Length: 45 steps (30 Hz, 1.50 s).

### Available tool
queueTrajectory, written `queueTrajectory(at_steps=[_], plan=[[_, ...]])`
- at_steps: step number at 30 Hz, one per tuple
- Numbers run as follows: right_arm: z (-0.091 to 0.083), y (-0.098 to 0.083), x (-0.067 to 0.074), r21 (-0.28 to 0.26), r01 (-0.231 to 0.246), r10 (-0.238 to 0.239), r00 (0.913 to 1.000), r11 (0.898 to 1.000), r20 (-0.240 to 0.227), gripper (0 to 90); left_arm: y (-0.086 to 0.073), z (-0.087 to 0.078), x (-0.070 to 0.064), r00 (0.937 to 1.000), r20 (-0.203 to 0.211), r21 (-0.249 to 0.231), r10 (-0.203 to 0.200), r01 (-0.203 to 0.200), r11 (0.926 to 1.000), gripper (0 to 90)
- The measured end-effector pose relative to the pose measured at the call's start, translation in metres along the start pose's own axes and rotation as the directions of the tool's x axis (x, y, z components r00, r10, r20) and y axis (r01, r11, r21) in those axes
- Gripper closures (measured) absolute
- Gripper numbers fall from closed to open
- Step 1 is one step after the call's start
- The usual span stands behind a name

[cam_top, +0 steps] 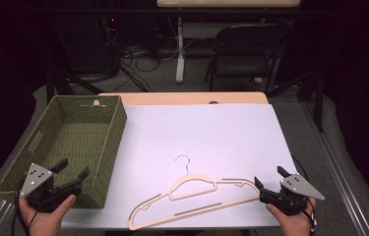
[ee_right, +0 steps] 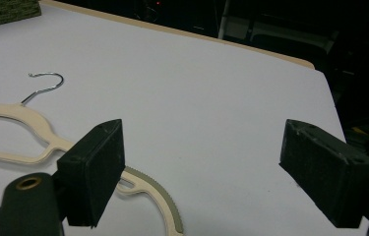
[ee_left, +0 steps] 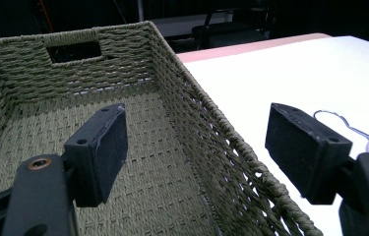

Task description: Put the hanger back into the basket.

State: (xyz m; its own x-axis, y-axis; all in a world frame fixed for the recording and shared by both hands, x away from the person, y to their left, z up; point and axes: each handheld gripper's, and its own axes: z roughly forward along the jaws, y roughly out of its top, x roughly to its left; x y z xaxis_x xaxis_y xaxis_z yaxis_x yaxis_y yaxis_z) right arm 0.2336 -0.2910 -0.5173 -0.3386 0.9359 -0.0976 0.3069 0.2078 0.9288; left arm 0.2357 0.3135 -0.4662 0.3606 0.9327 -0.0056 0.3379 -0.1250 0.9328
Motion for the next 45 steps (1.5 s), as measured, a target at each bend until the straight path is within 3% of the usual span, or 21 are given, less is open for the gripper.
queueTrajectory(at_steps=[15, 22, 27, 32, 37, 41, 45], plan=[[0.003, 0.003, 0.004, 0.018, 0.027, -0.027, 0.9995, 0.999, -0.016, 22.5, 0.002, -0.002, -0.002, 1.0, 0.007, -0.003, 0.005, -0.005, 1.0, 25.0], [0.005, 0.007, 0.002, 0.073, 0.033, -0.031, 0.999, 0.997, -0.032, 23.7, 0.002, -0.003, -0.002, 0.9999, 0.01, -0.001, 0.003, -0.003, 1.0, 25.7], [0.004, 0.013, 0.0, 0.084, 0.028, -0.025, 0.9991, 0.996, -0.033, 26.3, 0.002, -0.003, -0.002, 0.9999, 0.009, 0.004, 0.004, -0.004, 1.0, 25.9], [0.006, 0.02, 0.0, 0.146, 0.039, -0.031, 0.9978, 0.988, -0.059, 30.1, 0.003, -0.003, -0.002, 0.9999, 0.01, 0.002, 0.002, -0.002, 1.0, 26.0], [0.009, 0.023, 0.0, 0.168, 0.044, -0.032, 0.9971, 0.985, -0.07, 31.1, 0.003, -0.003, -0.002, 1.0, 0.009, 0.002, 0.001, -0.001, 1.0, 26.0], [0.012, 0.026, 0.0, 0.206, 0.061, -0.043, 0.9949, 0.977, -0.091, 34.2, 0.003, -0.003, -0.002, 0.9999, 0.011, 0.006, 0.002, -0.002, 1.0, 26.1], [0.016, 0.029, 0.0, 0.252, 0.102, -0.078, 0.9914, 0.962, -0.105, 34.3, 0.003, -0.002, -0.003, 0.9999, 0.014, 0.008, 0.004, -0.004, 1.0, 26.2]])
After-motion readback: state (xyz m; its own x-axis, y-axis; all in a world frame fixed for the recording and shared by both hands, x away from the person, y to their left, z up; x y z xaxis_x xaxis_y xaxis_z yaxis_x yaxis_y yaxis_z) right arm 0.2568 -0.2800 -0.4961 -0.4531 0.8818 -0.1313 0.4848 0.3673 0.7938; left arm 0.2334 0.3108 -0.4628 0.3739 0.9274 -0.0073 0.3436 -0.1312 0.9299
